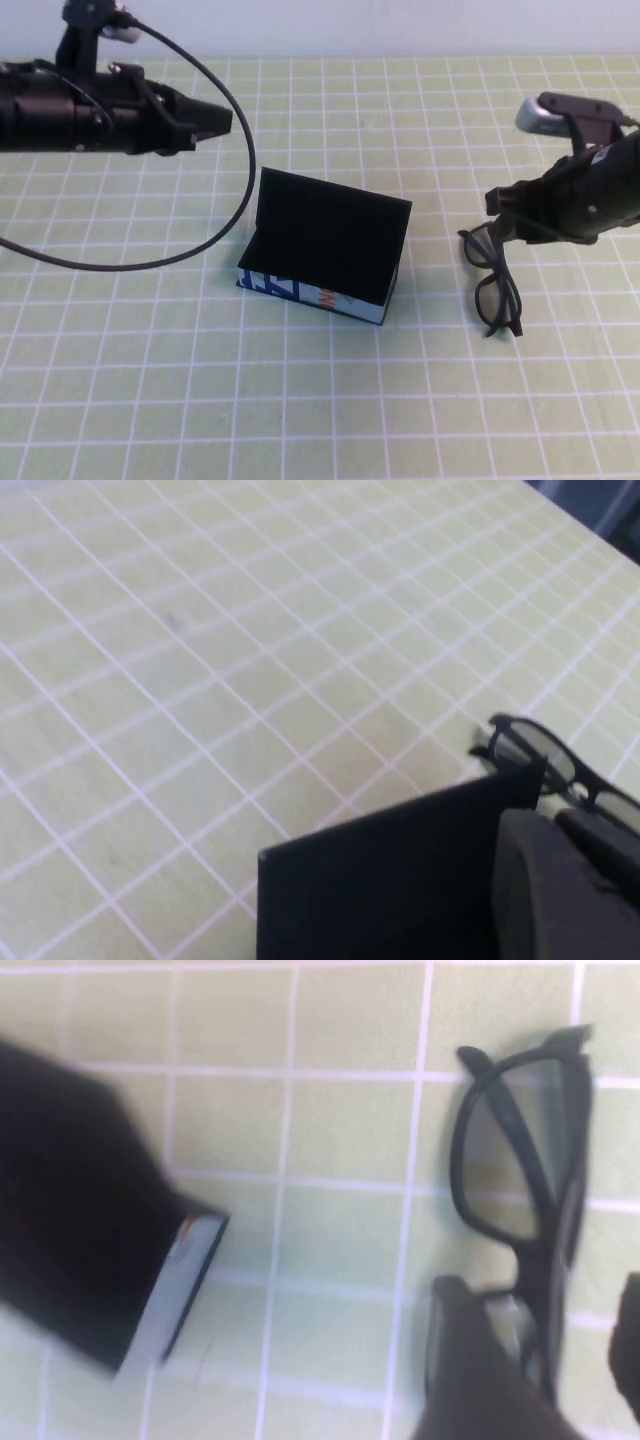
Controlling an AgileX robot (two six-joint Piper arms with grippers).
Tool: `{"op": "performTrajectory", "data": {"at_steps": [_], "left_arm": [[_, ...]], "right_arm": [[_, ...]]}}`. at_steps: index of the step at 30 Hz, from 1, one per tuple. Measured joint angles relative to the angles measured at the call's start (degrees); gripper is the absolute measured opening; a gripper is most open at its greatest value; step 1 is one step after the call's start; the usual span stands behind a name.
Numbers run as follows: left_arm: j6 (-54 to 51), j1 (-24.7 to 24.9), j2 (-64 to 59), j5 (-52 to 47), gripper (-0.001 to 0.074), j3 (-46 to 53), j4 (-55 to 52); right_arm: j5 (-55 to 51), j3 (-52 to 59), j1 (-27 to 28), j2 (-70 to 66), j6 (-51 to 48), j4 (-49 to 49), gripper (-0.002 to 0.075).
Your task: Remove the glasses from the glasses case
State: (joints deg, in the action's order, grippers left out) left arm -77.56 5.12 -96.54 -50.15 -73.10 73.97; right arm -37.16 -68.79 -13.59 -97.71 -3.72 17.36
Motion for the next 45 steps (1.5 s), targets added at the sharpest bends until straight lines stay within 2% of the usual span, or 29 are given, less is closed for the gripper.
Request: {"op": "performTrajectory", "data": {"at_steps": [5,10,15,23,28,33,40,45], "left_arm": [[5.4,0.0,7.8,1.8,-0.0004,0.1,-5.0],[8.1,0.0,18.9,9.0,-0.0004,4.5,-7.3],[9.7,0.0,35.8,17.4,-0.0004,16.0,-7.4],[9.9,0.0,62.6,29.4,-0.0004,39.7,-6.0],[9.9,0.0,78.9,36.0,-0.0004,53.2,-5.4],[11.1,0.0,89.6,39.0,-0.0004,62.6,-3.8],[11.2,0.0,91.7,45.1,-0.0004,73.6,-3.4],[11.2,0.0,91.7,45.1,-0.0004,74.5,-2.2]], "right_arm": [[-10.9,0.0,0.0,10.0,2.5,-5.1,0.02],[-17.8,4.1,0.0,24.7,2.9,-6.1,0.0084],[-19.9,12.7,0.0,43.3,2.9,-6.1,0.0],[-21.5,25.4,0.0,67.2,1.9,-5.9,-0.0015],[-15.6,32.0,0.1,79.0,0.9,-4.9,-0.0016],[-5.6,38.8,0.2,82.0,-2.4,-2.6,-0.0016],[23.9,51.6,0.2,82.0,-10.7,5.2,-0.0016],[33.2,57.1,0.2,82.0,-11.4,10.0,-0.0016]]}}
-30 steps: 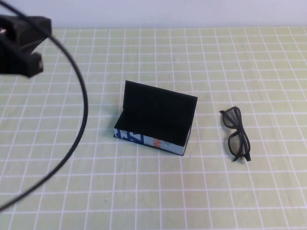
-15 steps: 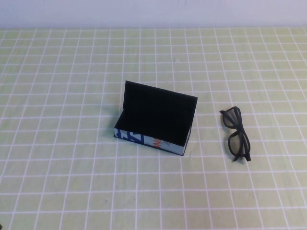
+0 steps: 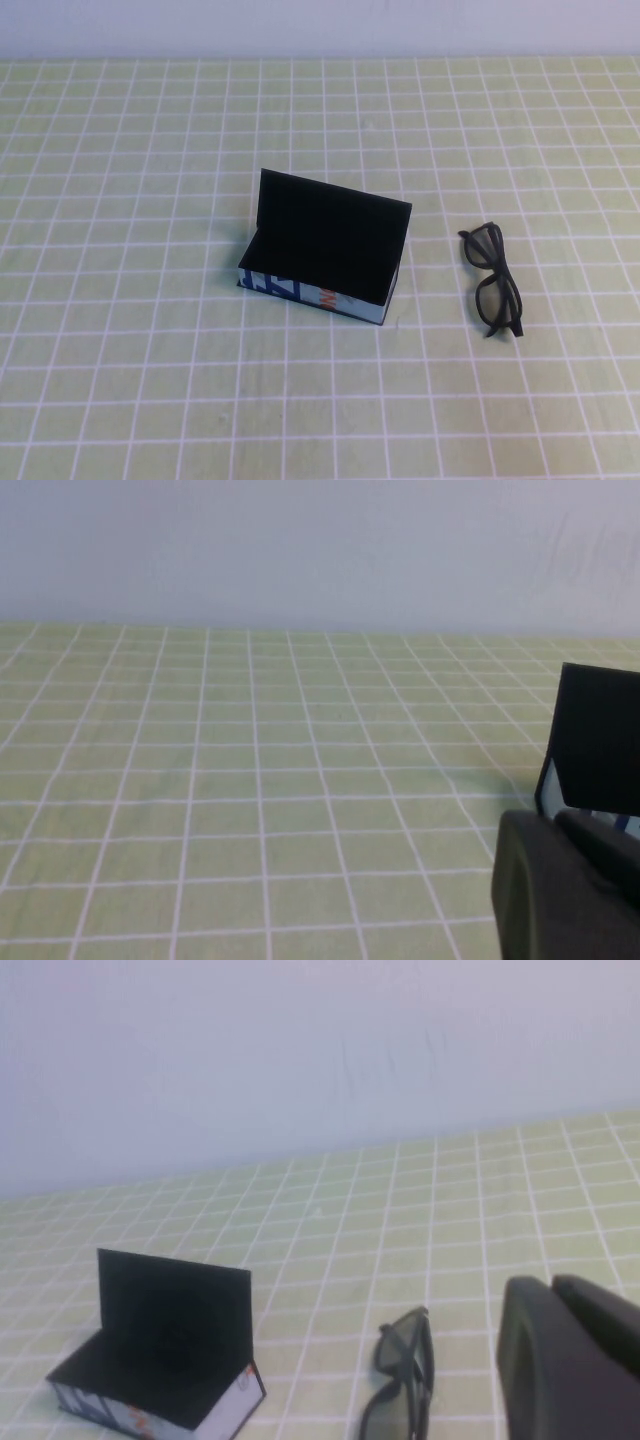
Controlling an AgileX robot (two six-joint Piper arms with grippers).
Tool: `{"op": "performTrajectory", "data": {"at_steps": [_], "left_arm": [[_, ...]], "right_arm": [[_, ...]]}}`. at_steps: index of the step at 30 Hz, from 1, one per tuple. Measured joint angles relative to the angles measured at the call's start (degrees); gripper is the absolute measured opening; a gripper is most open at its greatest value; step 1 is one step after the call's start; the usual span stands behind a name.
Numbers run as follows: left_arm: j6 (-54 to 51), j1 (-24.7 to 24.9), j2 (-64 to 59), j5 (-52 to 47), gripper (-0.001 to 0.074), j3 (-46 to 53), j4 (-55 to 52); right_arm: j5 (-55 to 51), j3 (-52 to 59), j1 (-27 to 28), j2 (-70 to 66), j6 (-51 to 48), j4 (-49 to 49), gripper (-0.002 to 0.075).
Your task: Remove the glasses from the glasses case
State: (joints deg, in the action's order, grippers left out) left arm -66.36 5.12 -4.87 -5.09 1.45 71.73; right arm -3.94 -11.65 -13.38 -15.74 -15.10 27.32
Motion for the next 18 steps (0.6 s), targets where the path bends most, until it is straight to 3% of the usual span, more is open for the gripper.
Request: {"op": "performTrajectory", "data": {"at_steps": [14,18], "left_arm": [[0.1,0.0,0.0,-1.3,-0.0004,0.0,0.7],[0.1,0.0,0.0,-1.5,-0.0004,0.0,0.7]], "right_arm": [[-7.0,1.8,0.0,0.0,-0.2,0.9,-0.0016],[-4.8,2.5,0.2,0.3,-0.3,-4.2,-0.0016]]}}
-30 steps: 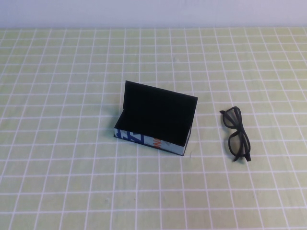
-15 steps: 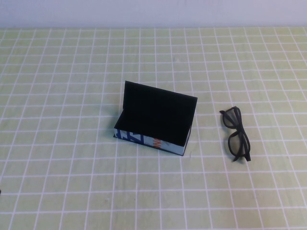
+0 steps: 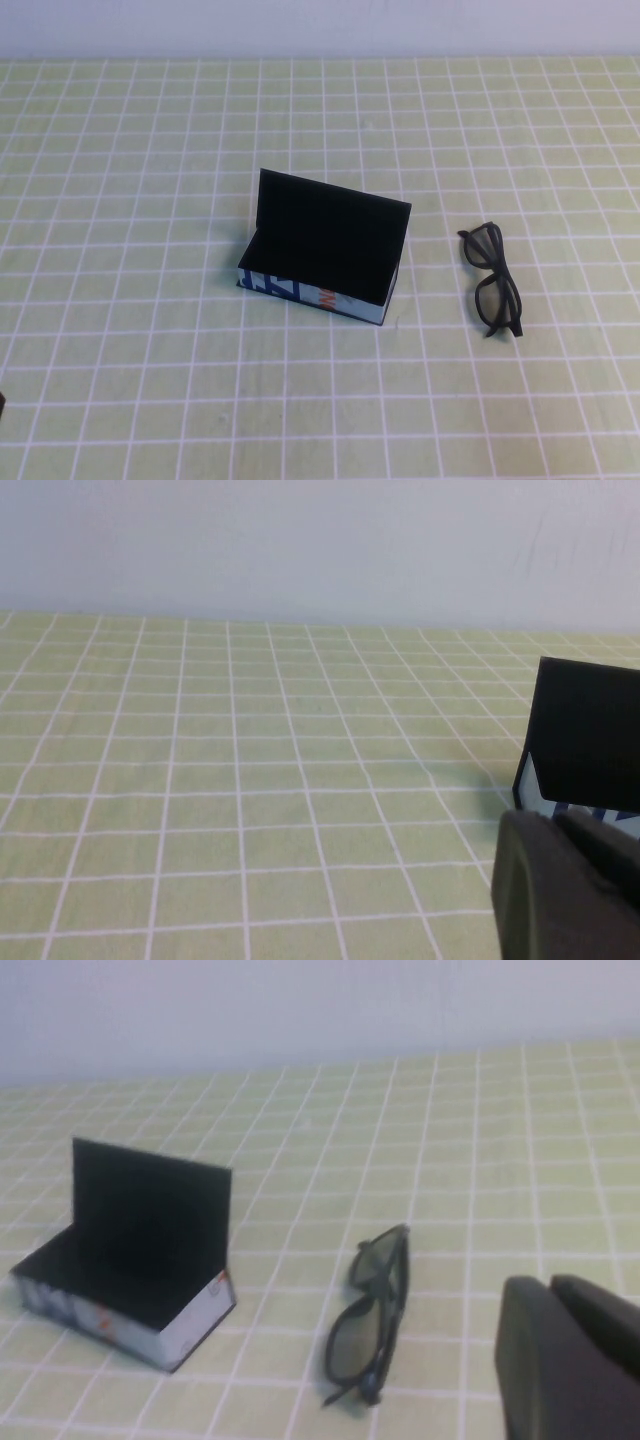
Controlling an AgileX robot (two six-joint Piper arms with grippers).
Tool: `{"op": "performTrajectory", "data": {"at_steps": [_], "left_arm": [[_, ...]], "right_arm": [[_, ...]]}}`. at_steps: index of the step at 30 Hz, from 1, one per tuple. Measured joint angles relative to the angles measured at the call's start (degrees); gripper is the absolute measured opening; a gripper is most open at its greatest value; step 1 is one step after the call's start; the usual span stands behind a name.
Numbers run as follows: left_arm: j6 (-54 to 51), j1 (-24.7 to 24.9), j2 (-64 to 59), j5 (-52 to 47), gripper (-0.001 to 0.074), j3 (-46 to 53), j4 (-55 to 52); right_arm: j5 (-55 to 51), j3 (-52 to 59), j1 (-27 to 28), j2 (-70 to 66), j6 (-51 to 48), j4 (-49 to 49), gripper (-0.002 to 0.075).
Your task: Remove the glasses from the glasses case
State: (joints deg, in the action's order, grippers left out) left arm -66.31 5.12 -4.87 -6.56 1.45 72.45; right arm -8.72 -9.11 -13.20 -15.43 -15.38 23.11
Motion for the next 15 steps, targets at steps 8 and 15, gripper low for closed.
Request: {"op": "performTrajectory", "data": {"at_steps": [8,15], "left_arm": [[0.0,0.0,0.0,-0.2,-0.0004,0.0,0.0],[0.0,0.0,0.0,-0.5,-0.0004,0.0,0.0]], "right_arm": [[8.7,8.9,11.8,10.4,0.0,-3.5,-0.0016],[6.2,10.6,13.3,15.8,0.0,-3.7,-0.0016]]}}
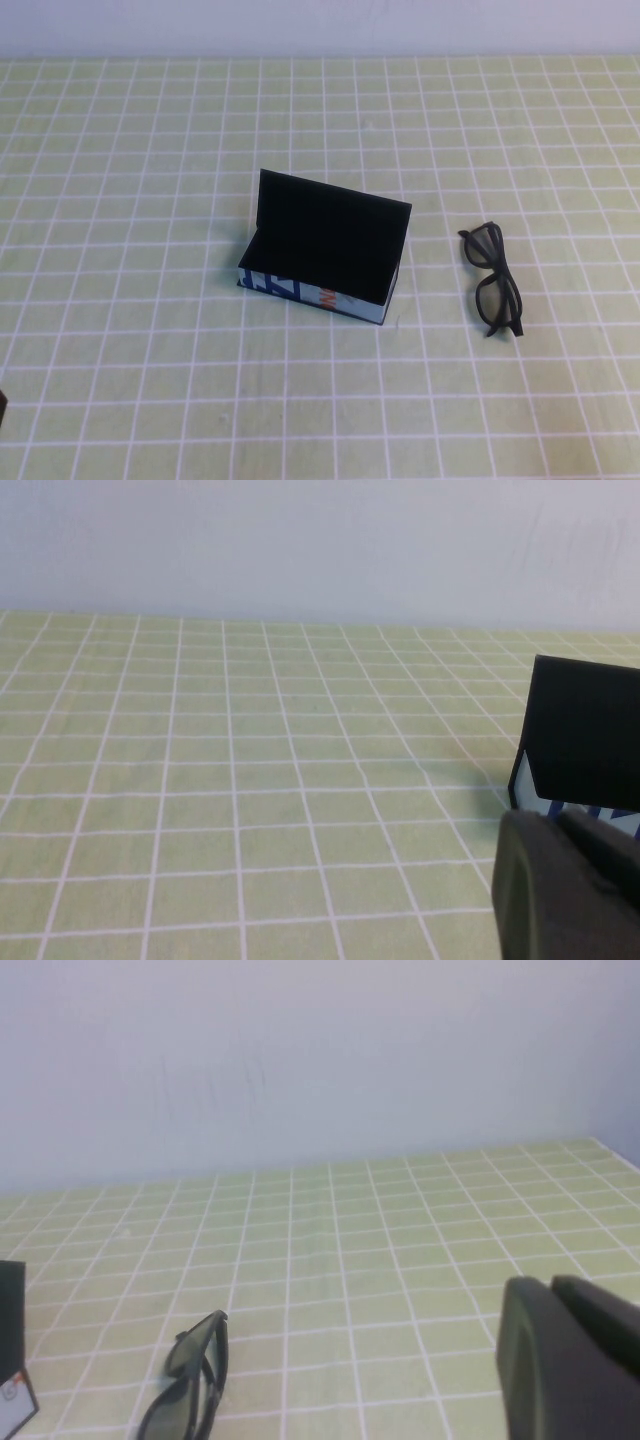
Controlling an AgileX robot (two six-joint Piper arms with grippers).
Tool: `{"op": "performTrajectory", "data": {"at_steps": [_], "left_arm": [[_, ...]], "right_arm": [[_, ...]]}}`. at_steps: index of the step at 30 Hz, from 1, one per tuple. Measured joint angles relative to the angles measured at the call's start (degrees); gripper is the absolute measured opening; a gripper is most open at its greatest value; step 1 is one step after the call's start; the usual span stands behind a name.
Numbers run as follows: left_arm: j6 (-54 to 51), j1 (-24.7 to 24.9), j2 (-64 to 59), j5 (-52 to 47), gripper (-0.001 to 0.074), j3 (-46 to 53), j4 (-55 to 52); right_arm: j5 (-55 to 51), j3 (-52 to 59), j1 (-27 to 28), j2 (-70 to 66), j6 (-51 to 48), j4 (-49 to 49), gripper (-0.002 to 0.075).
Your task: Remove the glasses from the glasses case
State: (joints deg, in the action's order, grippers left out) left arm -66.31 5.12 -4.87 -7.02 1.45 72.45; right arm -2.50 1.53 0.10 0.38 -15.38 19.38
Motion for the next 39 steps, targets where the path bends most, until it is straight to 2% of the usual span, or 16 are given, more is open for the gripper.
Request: {"op": "performTrajectory", "data": {"at_steps": [9,13,17,39], "left_arm": [[0.0,0.0,0.0,-0.5,-0.0004,0.0,0.0],[0.0,0.0,0.0,-0.8,-0.0004,0.0,0.0],[0.0,0.0,0.0,-0.8,-0.0004,0.0,0.0],[-0.1,0.0,0.0,-1.0,-0.0004,0.0,-0.2]], "right_arm": [[-3.8,0.1,0.3,0.1,0.4,-0.6,-0.0017],[-9.4,0.1,0.3,0.1,7.3,-7.2,-0.0017],[-15.0,0.1,0.4,0.1,10.8,-9.4,-0.0017],[-15.5,0.1,0.4,0.2,11.5,-10.0,-0.0017]]}}
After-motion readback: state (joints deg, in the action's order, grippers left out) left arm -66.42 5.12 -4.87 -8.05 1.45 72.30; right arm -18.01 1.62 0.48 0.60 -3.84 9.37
